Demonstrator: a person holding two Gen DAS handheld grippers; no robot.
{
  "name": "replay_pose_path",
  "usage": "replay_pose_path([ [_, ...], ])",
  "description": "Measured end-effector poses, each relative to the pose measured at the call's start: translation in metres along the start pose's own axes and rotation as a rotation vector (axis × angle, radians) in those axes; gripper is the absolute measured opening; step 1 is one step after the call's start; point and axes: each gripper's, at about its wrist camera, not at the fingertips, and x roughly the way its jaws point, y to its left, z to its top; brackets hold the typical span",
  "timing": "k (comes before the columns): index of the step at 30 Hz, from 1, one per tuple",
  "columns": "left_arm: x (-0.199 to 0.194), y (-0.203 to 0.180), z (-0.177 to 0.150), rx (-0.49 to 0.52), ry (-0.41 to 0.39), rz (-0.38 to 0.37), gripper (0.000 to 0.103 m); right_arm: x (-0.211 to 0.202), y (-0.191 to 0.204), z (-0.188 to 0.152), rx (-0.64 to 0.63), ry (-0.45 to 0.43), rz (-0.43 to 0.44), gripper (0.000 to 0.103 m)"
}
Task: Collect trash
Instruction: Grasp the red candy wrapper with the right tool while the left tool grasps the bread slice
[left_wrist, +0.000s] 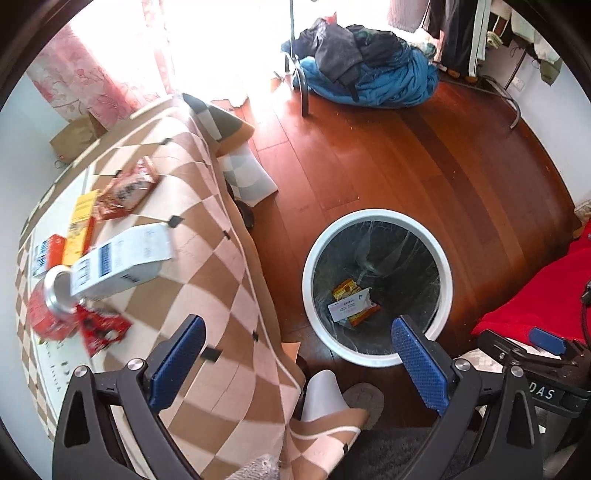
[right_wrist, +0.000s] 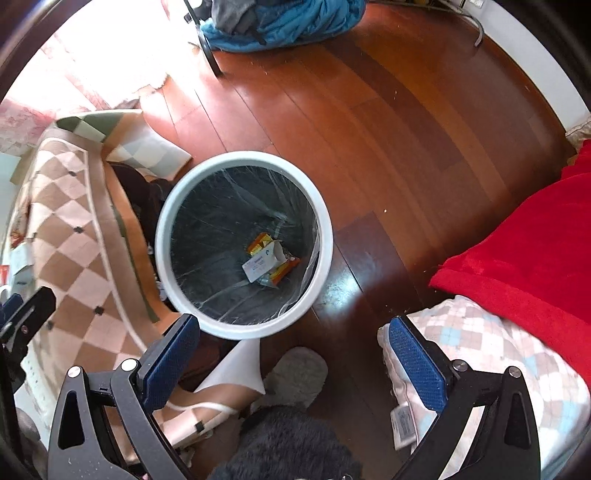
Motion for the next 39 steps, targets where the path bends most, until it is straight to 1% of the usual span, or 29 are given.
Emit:
replay_pose_path([
  [7, -0.05, 0.008, -0.018, -0.016, -0.064, -0.021, 0.103, -0.058, 0.01, -0.023, -0.013, -0.073, 0.021, 0.103],
  [11, -0.078, 0.016, -0.025, -0.034, -0.094, -0.04, 0.103, -0.096, 0.015, -0.037, -0.007, -0.129, 0.045, 0.103],
  [15, -0.107, 0.024, -0.031, -0.049, -0.134, -0.022, 0.103, -0.134, 0.022, -0.051, 0.009, -0.183, 0.086, 0.103],
  [19, -0.133, 0.044, -0.038, -0.089, -0.173, -0.002, 0.103, -0.175, 0.036, -0.064, 0.012, -0.263, 0.135, 0.103],
  [21, -0.144, 0.063, -0.042, -0.122, -0.193, -0.002, 0.103, -0.194, 0.05, -0.071, -0.005, -0.3, 0.161, 0.103],
  [23, -0.15, 0.082, -0.048, -0.154, -0.202, 0.009, 0.103, -0.205, 0.066, -0.078, -0.028, -0.315, 0.184, 0.103],
  [24, -0.152, 0.098, -0.052, -0.179, -0.207, 0.025, 0.103, -0.209, 0.079, -0.081, -0.045, -0.316, 0.203, 0.103],
  [26, -0.152, 0.12, -0.059, -0.211, -0.212, 0.057, 0.103, -0.21, 0.102, -0.086, -0.081, -0.305, 0.228, 0.103],
  [28, -0.149, 0.153, -0.068, -0.255, -0.21, 0.103, 0.103, -0.203, 0.131, -0.09, -0.123, -0.277, 0.259, 0.103],
  [29, -0.146, 0.168, -0.073, -0.274, -0.206, 0.126, 0.103, -0.197, 0.146, -0.091, -0.142, -0.258, 0.269, 0.103],
  [30, -0.139, 0.191, -0.078, -0.304, -0.194, 0.157, 0.103, -0.188, 0.165, -0.093, -0.16, -0.232, 0.279, 0.103],
  [31, -0.136, 0.203, -0.084, -0.319, -0.186, 0.171, 0.103, -0.178, 0.178, -0.094, -0.166, -0.212, 0.291, 0.103],
  [33, -0.119, 0.244, -0.098, -0.379, -0.153, 0.221, 0.103, -0.152, 0.21, -0.093, -0.174, -0.155, 0.321, 0.103],
  [35, -0.104, 0.272, -0.111, -0.417, -0.124, 0.258, 0.103, -0.126, 0.234, -0.092, -0.165, -0.103, 0.343, 0.103],
  [36, -0.091, 0.293, -0.118, -0.445, -0.092, 0.285, 0.103, -0.108, 0.249, -0.09, -0.159, -0.07, 0.352, 0.103],
  [37, -0.085, 0.303, -0.124, -0.459, -0.079, 0.296, 0.103, -0.094, 0.26, -0.09, -0.152, -0.045, 0.359, 0.103],
  [38, -0.073, 0.321, -0.131, -0.482, -0.055, 0.314, 0.103, -0.08, 0.272, -0.089, -0.143, -0.02, 0.365, 0.102],
  [39, -0.065, 0.332, -0.136, -0.494, -0.038, 0.321, 0.103, -0.063, 0.285, -0.087, -0.135, 0.007, 0.372, 0.097],
])
